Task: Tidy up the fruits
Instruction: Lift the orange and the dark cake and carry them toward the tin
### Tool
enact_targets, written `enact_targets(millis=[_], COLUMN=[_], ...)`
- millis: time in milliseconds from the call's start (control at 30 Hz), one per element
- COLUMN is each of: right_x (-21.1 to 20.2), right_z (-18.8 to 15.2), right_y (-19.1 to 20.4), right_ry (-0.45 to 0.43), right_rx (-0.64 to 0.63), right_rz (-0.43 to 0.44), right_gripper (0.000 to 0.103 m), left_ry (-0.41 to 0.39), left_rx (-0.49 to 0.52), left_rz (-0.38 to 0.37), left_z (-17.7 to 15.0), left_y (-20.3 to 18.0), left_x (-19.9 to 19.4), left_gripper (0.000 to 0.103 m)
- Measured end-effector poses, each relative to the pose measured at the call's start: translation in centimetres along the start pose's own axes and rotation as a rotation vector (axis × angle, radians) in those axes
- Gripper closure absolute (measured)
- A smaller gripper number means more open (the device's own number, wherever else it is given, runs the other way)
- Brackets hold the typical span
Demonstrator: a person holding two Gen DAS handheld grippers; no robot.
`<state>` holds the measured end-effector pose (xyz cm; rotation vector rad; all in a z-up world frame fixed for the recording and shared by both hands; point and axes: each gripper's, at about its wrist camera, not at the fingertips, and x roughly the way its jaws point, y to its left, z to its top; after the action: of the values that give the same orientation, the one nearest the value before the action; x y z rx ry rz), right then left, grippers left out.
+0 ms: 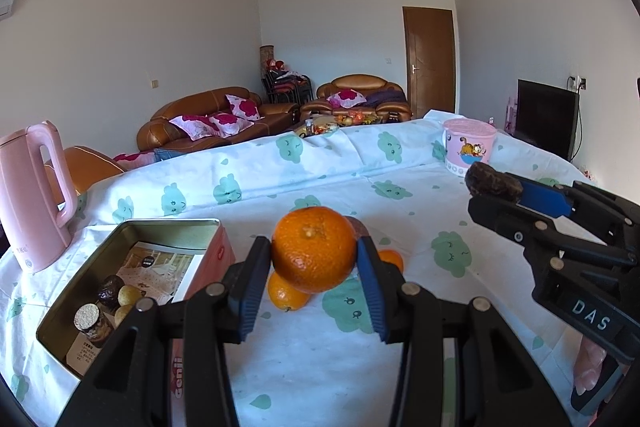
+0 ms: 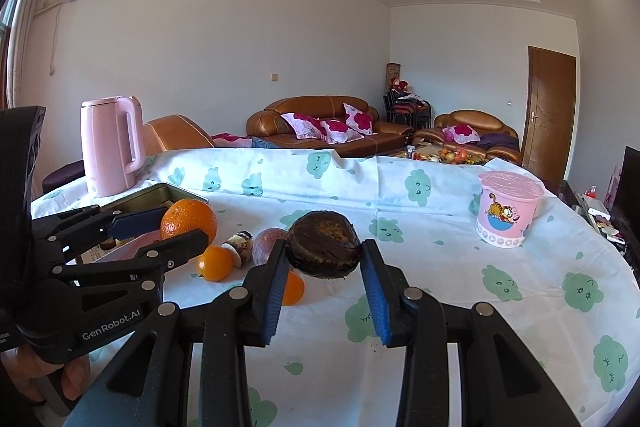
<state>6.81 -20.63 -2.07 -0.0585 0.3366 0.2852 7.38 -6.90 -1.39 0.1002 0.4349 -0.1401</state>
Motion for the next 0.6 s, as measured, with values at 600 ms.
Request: enact_targets(millis=[600], right_x=[-0.9], right_z=[0.08], right_y=[0.14], right_ry=[-0.049], right_rx=[-0.008], right_rz=[-0.013], right_gripper=[0.064], left_ry=[-0.017], left_rx=[0.004], left_rz=[0.027], left_z=[-0.1], left_y=[0.11], left_x=[-0.86], left_gripper=[0.057])
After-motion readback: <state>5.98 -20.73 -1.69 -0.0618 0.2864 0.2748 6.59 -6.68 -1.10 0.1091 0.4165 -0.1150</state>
